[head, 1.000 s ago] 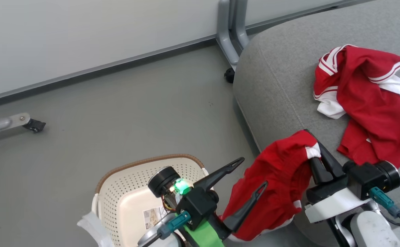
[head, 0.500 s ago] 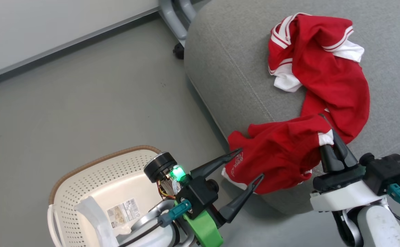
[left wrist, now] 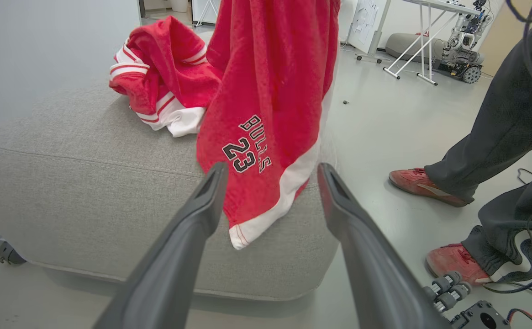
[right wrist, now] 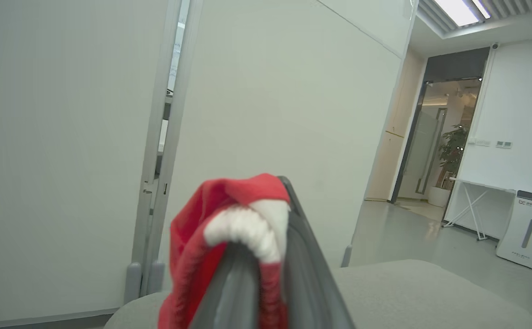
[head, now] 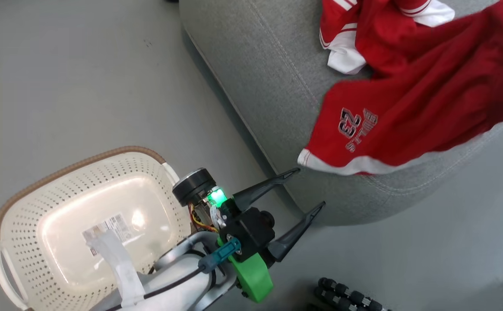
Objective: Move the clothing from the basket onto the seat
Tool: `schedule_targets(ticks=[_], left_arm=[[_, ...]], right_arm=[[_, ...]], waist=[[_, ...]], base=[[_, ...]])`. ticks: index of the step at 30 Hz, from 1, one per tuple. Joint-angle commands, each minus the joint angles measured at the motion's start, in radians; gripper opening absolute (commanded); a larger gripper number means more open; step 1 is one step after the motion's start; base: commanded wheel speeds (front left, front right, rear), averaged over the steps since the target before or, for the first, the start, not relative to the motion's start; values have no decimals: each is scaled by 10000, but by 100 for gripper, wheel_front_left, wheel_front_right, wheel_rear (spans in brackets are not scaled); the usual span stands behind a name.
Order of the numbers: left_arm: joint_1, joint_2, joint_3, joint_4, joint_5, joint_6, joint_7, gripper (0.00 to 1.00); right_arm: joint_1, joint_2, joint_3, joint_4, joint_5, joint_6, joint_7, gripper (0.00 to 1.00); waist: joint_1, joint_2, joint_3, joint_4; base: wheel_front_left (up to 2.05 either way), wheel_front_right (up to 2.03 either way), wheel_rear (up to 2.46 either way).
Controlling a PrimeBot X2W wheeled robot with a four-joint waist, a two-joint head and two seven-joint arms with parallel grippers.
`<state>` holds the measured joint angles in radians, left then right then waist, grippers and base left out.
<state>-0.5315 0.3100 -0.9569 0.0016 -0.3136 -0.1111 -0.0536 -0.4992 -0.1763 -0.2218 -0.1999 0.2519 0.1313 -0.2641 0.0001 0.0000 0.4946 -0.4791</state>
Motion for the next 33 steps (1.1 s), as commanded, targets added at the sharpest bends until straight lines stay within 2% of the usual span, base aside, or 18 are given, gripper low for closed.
schedule_targets(ticks=[1, 9, 13, 16, 17, 18, 19, 24, 28, 33], left_arm=[[-301, 159, 48, 71, 80, -27, -54, 100], [-1122, 177, -278, 193, 523, -120, -604, 100], [-1494, -18, -469, 359, 677, -135, -1018, 100], [-1665, -174, -477, 538, 790, -74, -1370, 100], [-1686, -228, -455, 597, 806, -31, -1460, 100], [-1712, -290, -437, 650, 832, 9, -1567, 100], [-1704, -343, -419, 705, 808, 39, -1642, 100], [-1465, -560, -456, 1112, 259, -25, -1577, 100], [-1341, -645, -310, 1252, -22, 55, -1678, 100], [-994, -644, -25, 1500, -381, 270, -1854, 100]], right_arm=[[-561, -285, -198, 196, 16, -11, -4, 0], [-3204, -2509, -804, 2475, 66, -11, -2, 0], [-4247, -3264, -1095, 3840, -31, -11, -4, 0], [-4490, -3521, -1041, 4962, -274, -11, -1, 0], [-4504, -3549, -1009, 5277, -313, -11, -2, 18], [-4482, -3570, -989, 5662, -351, -11, -2, 54], [-4459, -3551, -1014, 5893, -388, -11, -4, 100], [-3731, -3020, -1508, 6534, -235, -12, -4, 100], [-2428, -2377, -1933, 6002, -110, -11, -4, 100], [-533, -1376, -1906, 4900, -339, -12, -2, 100]], waist=[[-1, 0, 1276, 254], [-1, 0, 2620, 1518], [-1, 0, 3016, 2206], [-1, 0, 3143, 2578], [-1, 0, 3155, 2652], [-1, 0, 3153, 2723], [-1, 0, 3146, 2757], [-1, 0, 2903, 2841], [-1, 0, 2554, 2714], [-1, 0, 1842, 2440]], base=[[0, 0, 0], [0, 0, 0], [0, 0, 0], [0, 0, 0], [0, 0, 0], [0, 0, 0], [0, 0, 0], [0, 0, 0], [0, 0, 0], [0, 0, 0]])
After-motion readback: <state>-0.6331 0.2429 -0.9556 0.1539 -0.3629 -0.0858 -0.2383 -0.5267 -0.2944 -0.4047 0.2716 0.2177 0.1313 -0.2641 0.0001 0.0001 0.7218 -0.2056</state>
